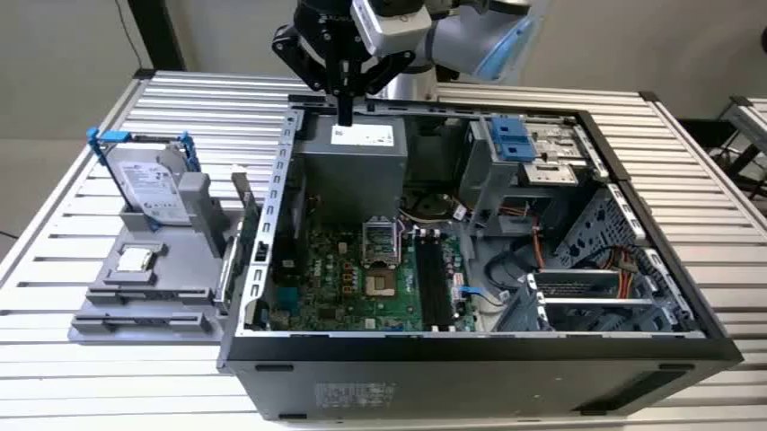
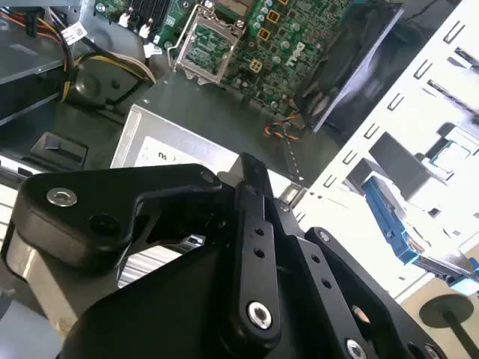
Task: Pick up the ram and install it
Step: 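Reach for the ram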
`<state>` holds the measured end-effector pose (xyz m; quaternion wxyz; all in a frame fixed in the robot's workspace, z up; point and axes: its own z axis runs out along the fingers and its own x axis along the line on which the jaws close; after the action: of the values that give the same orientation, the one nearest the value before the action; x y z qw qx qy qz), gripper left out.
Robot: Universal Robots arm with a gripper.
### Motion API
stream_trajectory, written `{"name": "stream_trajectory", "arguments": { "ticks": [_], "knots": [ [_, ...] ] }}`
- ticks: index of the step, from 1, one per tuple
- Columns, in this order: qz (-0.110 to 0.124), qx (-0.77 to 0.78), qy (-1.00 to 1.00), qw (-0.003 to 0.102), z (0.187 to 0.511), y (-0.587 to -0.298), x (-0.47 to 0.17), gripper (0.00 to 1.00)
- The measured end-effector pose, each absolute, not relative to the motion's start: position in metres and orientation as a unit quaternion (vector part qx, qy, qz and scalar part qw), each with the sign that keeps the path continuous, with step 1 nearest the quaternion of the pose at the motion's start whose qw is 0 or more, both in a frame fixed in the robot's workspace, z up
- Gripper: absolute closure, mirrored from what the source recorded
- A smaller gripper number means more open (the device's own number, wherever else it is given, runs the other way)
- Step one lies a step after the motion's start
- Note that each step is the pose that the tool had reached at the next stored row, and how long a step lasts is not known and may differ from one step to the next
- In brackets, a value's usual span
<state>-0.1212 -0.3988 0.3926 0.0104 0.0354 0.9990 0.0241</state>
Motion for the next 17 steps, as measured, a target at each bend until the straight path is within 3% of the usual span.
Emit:
{"name": "stream_trajectory", "arguments": {
  "ticks": [17],
  "knots": [
    [0.024, 0.035, 0.999, 0.010, 0.3926, -0.3988, -0.1215, 1.00]
  ]
}}
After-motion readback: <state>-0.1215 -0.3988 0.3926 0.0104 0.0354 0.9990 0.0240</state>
